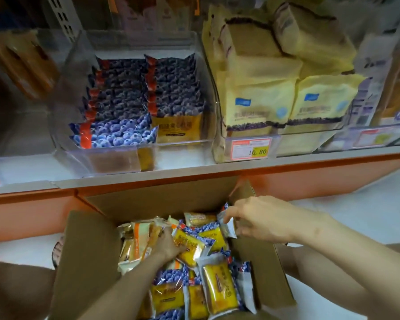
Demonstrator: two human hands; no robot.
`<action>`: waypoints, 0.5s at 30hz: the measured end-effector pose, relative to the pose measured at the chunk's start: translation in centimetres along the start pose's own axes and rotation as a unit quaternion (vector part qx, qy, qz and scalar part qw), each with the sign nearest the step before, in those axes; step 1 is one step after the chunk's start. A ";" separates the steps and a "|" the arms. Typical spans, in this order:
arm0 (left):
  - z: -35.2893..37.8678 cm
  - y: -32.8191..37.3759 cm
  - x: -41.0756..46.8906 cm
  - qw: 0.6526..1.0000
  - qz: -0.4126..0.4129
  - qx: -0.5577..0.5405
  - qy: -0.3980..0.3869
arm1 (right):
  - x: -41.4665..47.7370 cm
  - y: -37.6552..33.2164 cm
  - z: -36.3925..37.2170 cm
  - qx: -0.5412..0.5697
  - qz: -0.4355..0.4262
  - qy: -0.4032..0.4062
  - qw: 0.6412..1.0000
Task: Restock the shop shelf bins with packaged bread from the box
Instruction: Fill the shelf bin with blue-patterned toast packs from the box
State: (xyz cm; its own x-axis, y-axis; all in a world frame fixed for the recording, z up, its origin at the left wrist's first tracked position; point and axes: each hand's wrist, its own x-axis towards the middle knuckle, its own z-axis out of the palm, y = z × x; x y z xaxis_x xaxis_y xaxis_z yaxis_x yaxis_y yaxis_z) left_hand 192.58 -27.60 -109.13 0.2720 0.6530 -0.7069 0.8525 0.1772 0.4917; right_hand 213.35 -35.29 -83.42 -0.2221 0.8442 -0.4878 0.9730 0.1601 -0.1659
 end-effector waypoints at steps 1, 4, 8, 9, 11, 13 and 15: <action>0.1 0.1 0.4 1.000 0.000 -0.023 -0.004 | 0.2 0.1 -0.1 0.003 -0.003 0.002 1.000; 0.4 0.7 1.0 0.997 0.024 -0.068 0.009 | 0.8 0.5 0.2 0.002 0.000 -0.015 1.000; 0.0 1.5 0.3 0.990 0.096 -0.100 -0.003 | 1.3 1.1 0.7 0.012 0.001 -0.047 0.999; -0.2 1.6 -0.1 0.987 0.122 -0.100 -0.007 | 1.3 1.2 0.8 0.028 0.004 -0.059 0.998; -0.8 1.8 -0.7 0.979 0.176 -0.099 -0.010 | 1.4 1.3 1.3 0.062 0.009 -0.075 0.995; -2.1 2.3 -1.6 0.972 0.201 -0.118 -0.024 | 1.5 1.3 1.9 0.087 0.014 -0.081 0.993; -4.1 3.4 -2.7 0.963 0.220 -0.150 -0.032 | 1.5 1.1 2.6 0.119 0.019 -0.078 0.990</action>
State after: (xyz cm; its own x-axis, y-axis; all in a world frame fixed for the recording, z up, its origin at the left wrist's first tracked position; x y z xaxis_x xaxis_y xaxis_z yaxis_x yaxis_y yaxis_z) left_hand 192.88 -25.71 -103.50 0.6121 0.6686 -0.4222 0.4836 0.1059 0.8689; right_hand 213.92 -35.20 -86.53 -0.2108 0.7555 -0.6203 0.9429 -0.0102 -0.3329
